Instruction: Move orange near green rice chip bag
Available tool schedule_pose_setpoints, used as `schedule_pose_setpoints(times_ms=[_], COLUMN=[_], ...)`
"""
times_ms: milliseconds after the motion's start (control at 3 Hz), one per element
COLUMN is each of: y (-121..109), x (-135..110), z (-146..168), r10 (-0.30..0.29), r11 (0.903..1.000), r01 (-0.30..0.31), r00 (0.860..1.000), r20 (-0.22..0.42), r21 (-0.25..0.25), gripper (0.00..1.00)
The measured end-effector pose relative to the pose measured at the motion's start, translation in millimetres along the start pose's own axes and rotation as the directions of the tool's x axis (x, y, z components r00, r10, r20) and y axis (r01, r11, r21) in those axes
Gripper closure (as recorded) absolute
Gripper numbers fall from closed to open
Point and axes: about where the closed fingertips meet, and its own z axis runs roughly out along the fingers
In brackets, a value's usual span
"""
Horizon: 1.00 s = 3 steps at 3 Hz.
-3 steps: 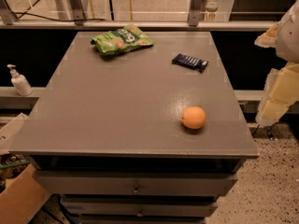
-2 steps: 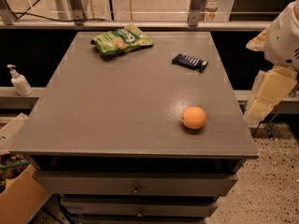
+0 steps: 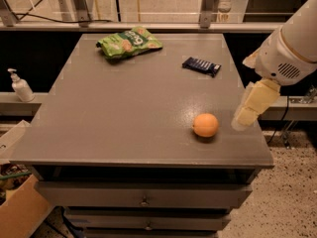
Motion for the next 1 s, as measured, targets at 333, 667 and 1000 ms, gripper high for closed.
schedule_pose_setpoints(times_ms=[333,667,1000], y=[4.2,14.2,21.7], x=[6.8,13.0,12.9], z=[21.4,39.7,56.2], r10=[0.046,0.068,0.081], r11=[0.9983,0.9956,0.9932], r01=[-0.046,-0.065,-0.073], r00=[0.999,0.997,0.993], r20=[0.008,0.043,0.082], r21=[-0.037,-0.068,-0.09], gripper=[0.0,0.0,0.0])
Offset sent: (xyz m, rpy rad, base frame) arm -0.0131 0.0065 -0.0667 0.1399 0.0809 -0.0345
